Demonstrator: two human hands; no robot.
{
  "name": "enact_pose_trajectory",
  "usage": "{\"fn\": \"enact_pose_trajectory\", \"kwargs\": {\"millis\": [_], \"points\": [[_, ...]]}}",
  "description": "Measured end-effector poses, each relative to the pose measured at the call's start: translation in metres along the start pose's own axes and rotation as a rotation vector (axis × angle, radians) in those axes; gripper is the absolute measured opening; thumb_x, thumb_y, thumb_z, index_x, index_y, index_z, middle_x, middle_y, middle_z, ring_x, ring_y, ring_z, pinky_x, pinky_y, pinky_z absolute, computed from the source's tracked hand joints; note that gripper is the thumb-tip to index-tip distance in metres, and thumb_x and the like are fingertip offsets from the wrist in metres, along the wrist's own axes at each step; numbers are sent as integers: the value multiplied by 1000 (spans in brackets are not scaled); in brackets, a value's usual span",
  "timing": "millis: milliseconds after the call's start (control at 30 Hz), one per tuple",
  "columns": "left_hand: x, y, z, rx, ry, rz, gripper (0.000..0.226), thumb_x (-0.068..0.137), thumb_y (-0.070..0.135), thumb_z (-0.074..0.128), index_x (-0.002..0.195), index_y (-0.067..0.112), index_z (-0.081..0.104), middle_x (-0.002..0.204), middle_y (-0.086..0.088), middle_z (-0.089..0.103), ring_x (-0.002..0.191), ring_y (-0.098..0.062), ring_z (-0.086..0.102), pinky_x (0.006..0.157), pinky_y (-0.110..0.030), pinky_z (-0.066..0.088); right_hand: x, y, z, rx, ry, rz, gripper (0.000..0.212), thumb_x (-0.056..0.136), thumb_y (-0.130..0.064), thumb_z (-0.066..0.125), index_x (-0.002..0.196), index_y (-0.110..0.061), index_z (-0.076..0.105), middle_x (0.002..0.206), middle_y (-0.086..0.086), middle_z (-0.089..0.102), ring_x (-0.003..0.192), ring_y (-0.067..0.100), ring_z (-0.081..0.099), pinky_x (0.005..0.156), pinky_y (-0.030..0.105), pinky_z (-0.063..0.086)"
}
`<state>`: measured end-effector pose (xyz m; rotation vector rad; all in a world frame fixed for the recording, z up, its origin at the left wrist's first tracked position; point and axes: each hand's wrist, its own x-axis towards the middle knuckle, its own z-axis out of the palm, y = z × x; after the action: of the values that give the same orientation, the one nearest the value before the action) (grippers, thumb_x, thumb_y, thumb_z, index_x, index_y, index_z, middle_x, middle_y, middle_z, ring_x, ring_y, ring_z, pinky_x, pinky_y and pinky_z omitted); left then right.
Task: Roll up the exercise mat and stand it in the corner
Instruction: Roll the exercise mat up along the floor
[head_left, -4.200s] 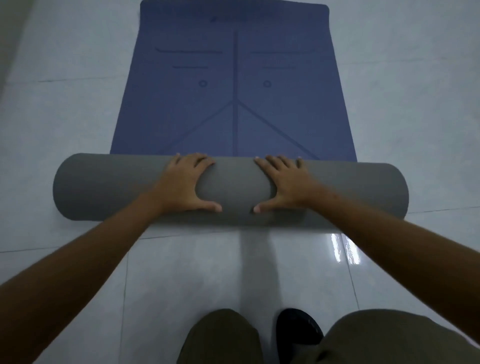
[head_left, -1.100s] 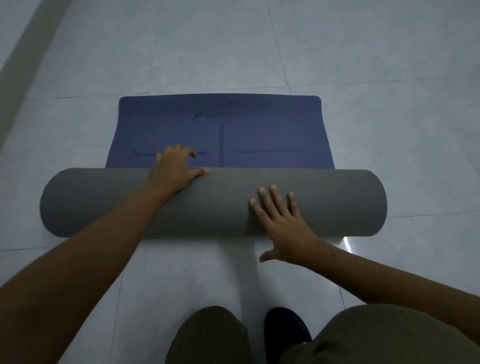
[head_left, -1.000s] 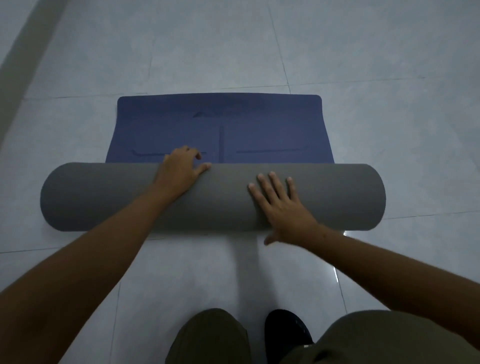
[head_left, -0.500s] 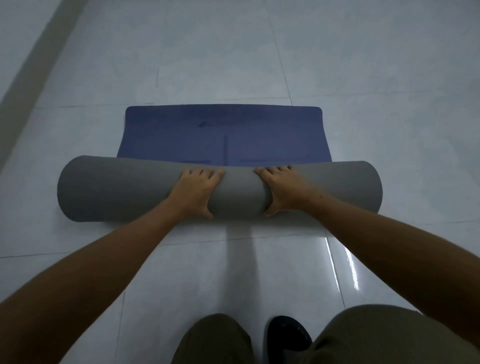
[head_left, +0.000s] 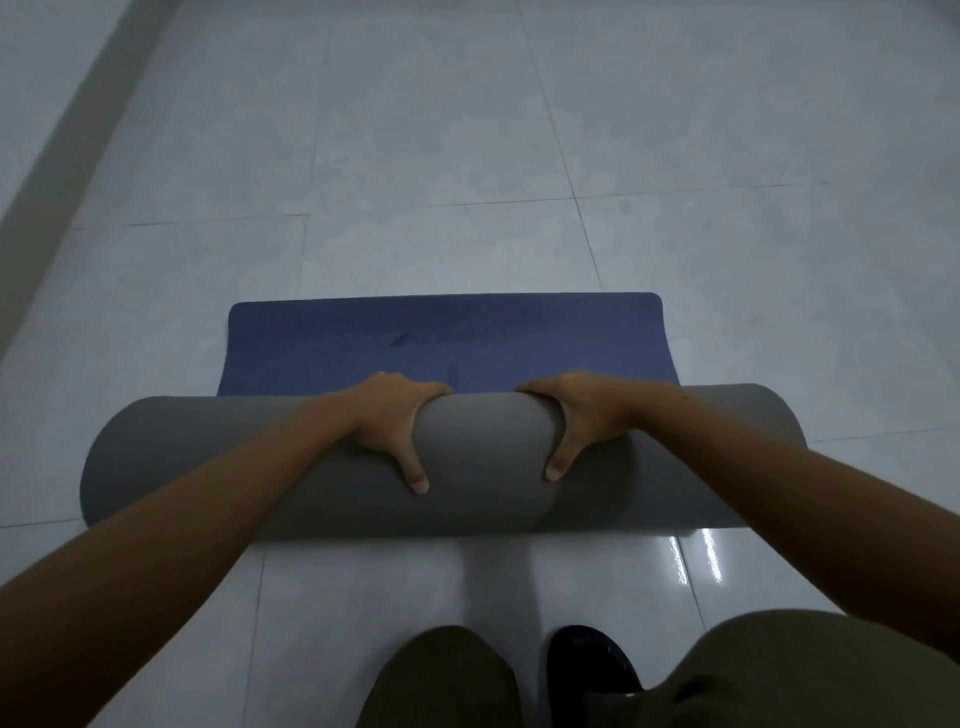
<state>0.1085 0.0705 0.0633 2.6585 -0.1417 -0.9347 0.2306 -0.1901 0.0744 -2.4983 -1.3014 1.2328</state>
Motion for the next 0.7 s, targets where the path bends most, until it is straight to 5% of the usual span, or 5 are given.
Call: {"fn": "enact_pose_trajectory", "kwargs": {"millis": [167, 267, 367, 567, 700], "points": [[27, -33, -16, -268, 209, -60, 117, 43, 55, 95, 145, 30, 45, 152, 5, 45, 138, -20, 42, 110, -32, 34, -11, 16, 31, -104, 444, -7, 86, 80, -68, 65, 149, -25, 40, 156, 5, 38, 144, 30, 32, 120, 47, 17], [38, -52, -25, -312, 488, -143, 89, 56, 60, 88, 131, 26, 56, 140, -3, 54, 130, -26, 50, 108, -44, 42, -3, 26, 61, -339, 342, 22, 138, 58, -96, 46, 159, -20, -10, 166, 7, -17, 152, 34, -18, 120, 56, -10], [45, -49, -20, -206, 683, -89, 62, 77, 63, 71, 118, 17, 64, 122, -7, 62, 114, -28, 59, 98, -42, 47, 25, 39, 39, -337, 329, 62, 152, 50, -86, 70, 156, -25, -20, 167, 10, -16, 151, 38, -18, 118, 66, -5], [47, -33, 6, 227, 371, -16, 149, 44, 101, 54, 159, 17, 7, 166, -12, 14, 153, -31, 13, 121, -62, 9, 56, 47, -13, -230, 218, 107, 153, 46, -80, 79, 157, -31, -14, 168, 8, -3, 153, 40, -5, 116, 70, -3], [58, -25, -11, 274, 279, -53, 154, 39, 95, 63, 157, 13, 8, 162, -14, 23, 148, -33, 24, 118, -60, 21, 55, 40, -26, -235, 221, 130, 144, 48, -75, 83, 158, -27, 5, 164, 6, 20, 150, 35, 19, 117, 66, 13]]}}
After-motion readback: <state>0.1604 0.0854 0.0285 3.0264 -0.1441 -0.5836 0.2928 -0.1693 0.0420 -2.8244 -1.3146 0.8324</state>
